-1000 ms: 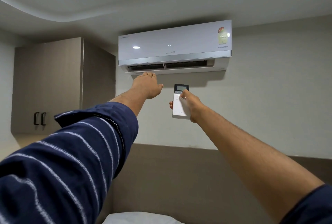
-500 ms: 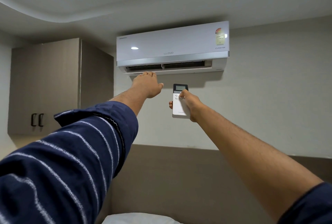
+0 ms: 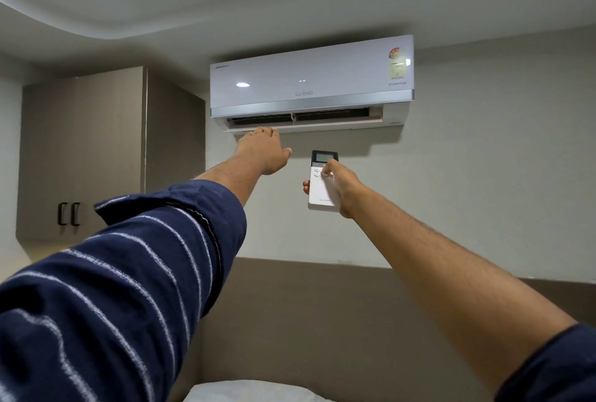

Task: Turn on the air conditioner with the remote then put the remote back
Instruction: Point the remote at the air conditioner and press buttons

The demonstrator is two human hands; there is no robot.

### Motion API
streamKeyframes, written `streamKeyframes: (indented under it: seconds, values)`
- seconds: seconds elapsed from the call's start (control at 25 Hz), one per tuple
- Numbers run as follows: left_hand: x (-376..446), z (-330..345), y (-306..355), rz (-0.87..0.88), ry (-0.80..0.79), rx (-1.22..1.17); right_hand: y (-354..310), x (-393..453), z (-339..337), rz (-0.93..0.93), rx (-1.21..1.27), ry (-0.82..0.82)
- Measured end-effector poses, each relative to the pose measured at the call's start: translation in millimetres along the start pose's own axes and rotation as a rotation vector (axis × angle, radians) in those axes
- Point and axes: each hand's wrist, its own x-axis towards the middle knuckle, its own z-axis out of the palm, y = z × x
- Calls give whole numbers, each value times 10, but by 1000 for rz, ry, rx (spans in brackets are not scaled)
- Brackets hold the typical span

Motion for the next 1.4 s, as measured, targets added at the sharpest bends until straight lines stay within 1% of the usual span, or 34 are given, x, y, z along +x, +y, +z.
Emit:
streamKeyframes:
  seconds: [0.52, 1.04, 1.24, 1.4]
  values:
    - [13, 48, -7, -6, -1, -13, 29, 50, 1, 11, -21, -30]
    - [-9, 71, -128, -15, -6, -39, 81, 76, 104, 3, -30, 6]
    - [3, 13, -100, 17, 33, -41, 70, 56, 170, -18, -29, 4]
    - [-14, 38, -131, 17, 29, -40, 34, 46, 160, -26, -31, 6]
